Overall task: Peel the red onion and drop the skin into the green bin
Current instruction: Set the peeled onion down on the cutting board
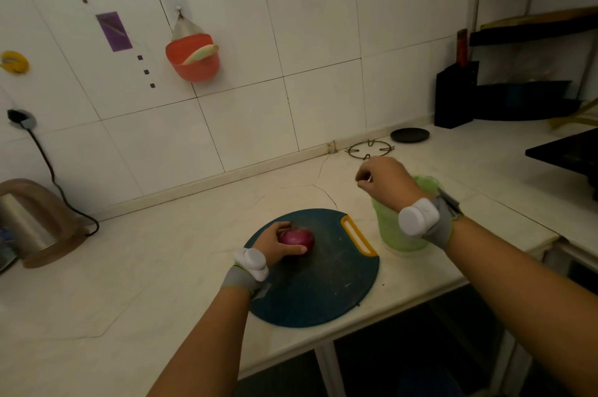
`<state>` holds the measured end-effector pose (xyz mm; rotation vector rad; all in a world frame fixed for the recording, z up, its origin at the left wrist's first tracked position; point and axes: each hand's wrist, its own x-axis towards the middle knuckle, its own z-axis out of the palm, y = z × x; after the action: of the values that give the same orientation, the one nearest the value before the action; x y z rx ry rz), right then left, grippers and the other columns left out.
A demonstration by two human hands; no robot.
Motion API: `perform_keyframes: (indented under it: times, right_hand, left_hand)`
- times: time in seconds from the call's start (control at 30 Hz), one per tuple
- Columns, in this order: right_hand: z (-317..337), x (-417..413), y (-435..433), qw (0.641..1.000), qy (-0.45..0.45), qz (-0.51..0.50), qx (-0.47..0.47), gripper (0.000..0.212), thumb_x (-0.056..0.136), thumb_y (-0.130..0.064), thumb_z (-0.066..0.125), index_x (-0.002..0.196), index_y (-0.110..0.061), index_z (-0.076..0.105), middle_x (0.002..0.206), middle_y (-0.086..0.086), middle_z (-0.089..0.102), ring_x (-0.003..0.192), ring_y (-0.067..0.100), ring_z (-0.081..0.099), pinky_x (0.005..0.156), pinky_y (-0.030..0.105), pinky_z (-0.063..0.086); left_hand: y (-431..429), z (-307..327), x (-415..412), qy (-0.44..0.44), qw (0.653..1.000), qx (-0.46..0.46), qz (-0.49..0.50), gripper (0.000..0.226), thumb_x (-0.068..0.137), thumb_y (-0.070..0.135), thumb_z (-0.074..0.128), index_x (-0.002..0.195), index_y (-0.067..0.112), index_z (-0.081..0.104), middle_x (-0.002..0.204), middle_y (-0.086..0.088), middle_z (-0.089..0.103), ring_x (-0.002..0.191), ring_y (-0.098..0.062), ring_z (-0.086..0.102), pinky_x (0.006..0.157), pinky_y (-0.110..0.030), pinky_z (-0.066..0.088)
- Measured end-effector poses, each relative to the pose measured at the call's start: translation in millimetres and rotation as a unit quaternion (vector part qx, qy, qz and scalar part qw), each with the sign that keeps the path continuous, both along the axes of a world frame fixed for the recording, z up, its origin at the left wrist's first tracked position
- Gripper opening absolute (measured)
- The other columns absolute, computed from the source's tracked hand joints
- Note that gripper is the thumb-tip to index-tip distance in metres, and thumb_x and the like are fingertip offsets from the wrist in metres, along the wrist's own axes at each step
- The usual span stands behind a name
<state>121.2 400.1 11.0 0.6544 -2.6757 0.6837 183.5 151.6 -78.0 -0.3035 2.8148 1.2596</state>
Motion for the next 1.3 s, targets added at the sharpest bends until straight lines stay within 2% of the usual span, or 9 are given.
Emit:
perform_keyframes:
  times: [0.27,0.47,0.63,0.8,0.9,1.0,1.1,1.17,1.3]
  right_hand:
    - [-67.2,-2.6,-42.8,0.985,-0.155,0.040,0.069,0.032,0.086,-0.013,0.063,0.118,-0.009,0.063,0.120,0.008,0.062,0.107,0.022,0.059,0.093,0.028,0.045]
    - [-112.2,-15.1,-53.6,0.957,-0.280,-0.023,0.066,0.051,0.088,-0.035,0.061,0.130,-0.008,0.050,0.137,0.010,0.049,0.123,0.025,0.047,0.100,0.028,0.032]
    - [-126.5,-21.1,-55.8,0.958,-0.275,-0.057,-0.056,0.031,0.089,-0.023,0.061,0.112,-0.003,0.064,0.122,0.014,0.061,0.113,0.028,0.054,0.092,0.028,0.035]
    - [-128.8,-17.0,-63.3,0.961,-0.249,-0.101,-0.065,0.029,0.092,-0.022,0.053,0.107,0.002,0.061,0.109,0.020,0.063,0.103,0.036,0.059,0.078,0.032,0.043]
    - [-122.4,-18.3,-67.7,0.934,-0.334,-0.129,-0.003,0.037,0.094,-0.028,0.051,0.119,-0.002,0.053,0.126,0.016,0.055,0.116,0.031,0.053,0.089,0.034,0.042]
    - [-99.8,-18.5,-68.9,0.970,-0.227,-0.086,0.011,0.020,0.095,-0.016,0.047,0.094,0.000,0.058,0.117,0.020,0.058,0.105,0.032,0.057,0.079,0.033,0.043]
    - [-56.9,-16.0,-51.4,0.991,-0.104,-0.079,-0.019,0.021,0.094,-0.007,0.047,0.110,0.005,0.053,0.114,0.021,0.058,0.103,0.033,0.057,0.078,0.033,0.041]
    - [-22.4,-17.5,-30.7,0.993,-0.031,-0.110,-0.039,0.023,0.093,-0.005,0.045,0.114,0.004,0.050,0.110,0.021,0.059,0.101,0.034,0.057,0.079,0.035,0.043]
    - [17.2,-19.1,19.3,0.977,0.017,-0.208,0.047,0.016,0.088,0.002,0.048,0.098,0.002,0.061,0.103,0.020,0.063,0.094,0.034,0.061,0.068,0.032,0.040]
  left_hand:
    - [0.5,8.8,4.2,0.068,0.997,0.016,0.036,0.061,0.079,0.024,0.074,0.132,0.015,0.047,0.136,-0.008,0.050,0.124,-0.025,0.048,0.099,-0.034,0.041]
    - [-1.7,16.3,2.4,0.113,0.993,0.030,0.034,0.052,0.077,0.022,0.077,0.123,0.015,0.055,0.124,-0.006,0.058,0.115,-0.022,0.054,0.090,-0.027,0.044]
    - [-0.2,18.2,4.6,0.052,0.998,-0.008,-0.019,0.046,0.078,0.012,0.075,0.120,0.013,0.059,0.123,-0.007,0.061,0.115,-0.020,0.056,0.095,-0.028,0.044]
    - [0.6,19.8,6.9,0.037,0.999,-0.024,-0.026,0.046,0.078,0.013,0.074,0.122,0.016,0.058,0.125,-0.006,0.059,0.118,-0.021,0.053,0.101,-0.034,0.042]
    - [1.7,22.0,9.6,0.040,0.999,-0.023,-0.026,0.045,0.079,0.012,0.074,0.121,0.015,0.059,0.125,-0.006,0.059,0.118,-0.021,0.052,0.100,-0.033,0.041]
    - [2.0,26.2,11.4,0.052,0.999,-0.006,-0.014,0.039,0.082,0.014,0.071,0.119,0.014,0.060,0.123,-0.006,0.060,0.116,-0.021,0.053,0.093,-0.028,0.042]
    - [3.6,33.4,11.1,0.061,0.998,0.001,-0.017,0.035,0.085,0.017,0.069,0.118,0.012,0.060,0.121,-0.006,0.061,0.109,-0.016,0.055,0.087,-0.023,0.042]
    - [5.4,38.4,10.4,0.065,0.997,-0.011,-0.025,0.034,0.086,0.020,0.067,0.119,0.012,0.060,0.120,-0.005,0.061,0.106,-0.014,0.056,0.084,-0.020,0.041]
    - [17.1,52.6,11.6,0.100,0.995,-0.005,-0.029,0.031,0.088,0.020,0.064,0.118,0.011,0.062,0.115,-0.002,0.062,0.099,-0.011,0.055,0.069,-0.009,0.043]
